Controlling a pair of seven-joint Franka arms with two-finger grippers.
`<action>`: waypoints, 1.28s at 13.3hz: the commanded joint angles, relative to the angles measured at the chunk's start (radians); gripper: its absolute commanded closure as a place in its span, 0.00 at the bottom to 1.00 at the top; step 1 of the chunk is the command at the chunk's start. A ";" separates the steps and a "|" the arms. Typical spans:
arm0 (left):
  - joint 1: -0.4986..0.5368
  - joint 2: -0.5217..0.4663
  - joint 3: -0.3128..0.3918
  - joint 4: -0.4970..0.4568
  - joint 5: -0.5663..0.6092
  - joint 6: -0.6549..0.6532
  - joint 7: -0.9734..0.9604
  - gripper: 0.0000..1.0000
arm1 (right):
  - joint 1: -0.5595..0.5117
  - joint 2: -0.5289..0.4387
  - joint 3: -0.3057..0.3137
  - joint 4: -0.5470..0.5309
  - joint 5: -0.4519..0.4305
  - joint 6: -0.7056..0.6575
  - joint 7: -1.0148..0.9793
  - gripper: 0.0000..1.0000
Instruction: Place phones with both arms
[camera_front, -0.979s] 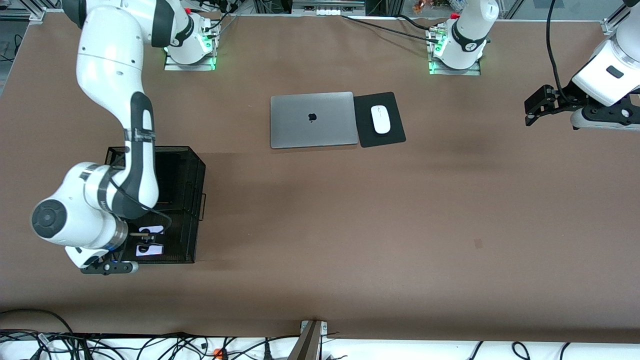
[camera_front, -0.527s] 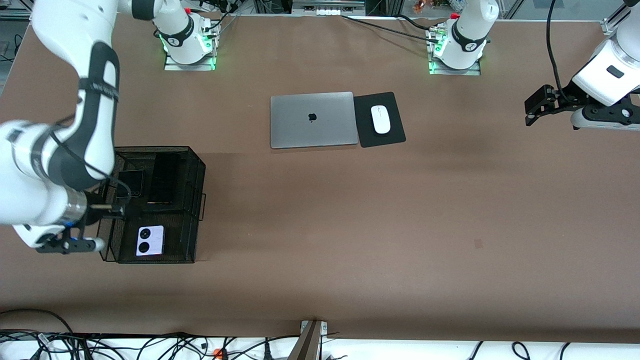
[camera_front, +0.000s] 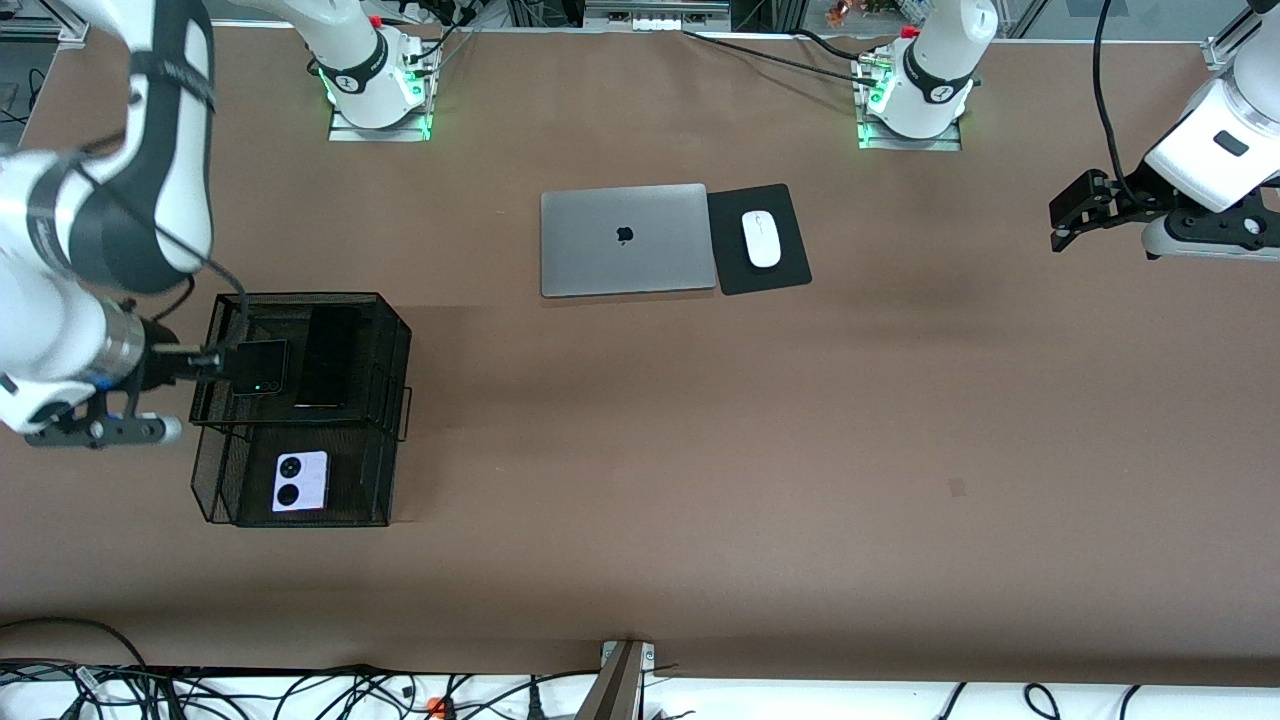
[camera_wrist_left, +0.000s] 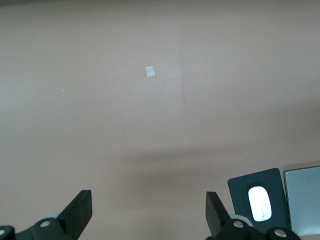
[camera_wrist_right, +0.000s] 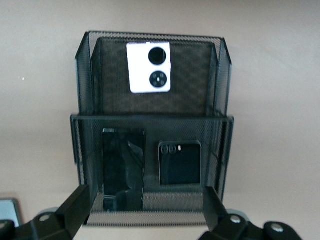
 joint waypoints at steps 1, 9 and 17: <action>0.001 0.000 -0.002 0.017 0.021 -0.016 0.007 0.00 | -0.098 -0.210 0.177 -0.161 -0.131 0.031 0.062 0.00; 0.001 0.000 -0.002 0.017 0.021 -0.016 0.007 0.00 | -0.621 -0.427 0.686 -0.295 -0.268 0.037 0.082 0.00; 0.001 0.000 -0.002 0.017 0.021 -0.017 0.007 0.00 | -0.621 -0.419 0.681 -0.212 -0.256 -0.131 0.088 0.00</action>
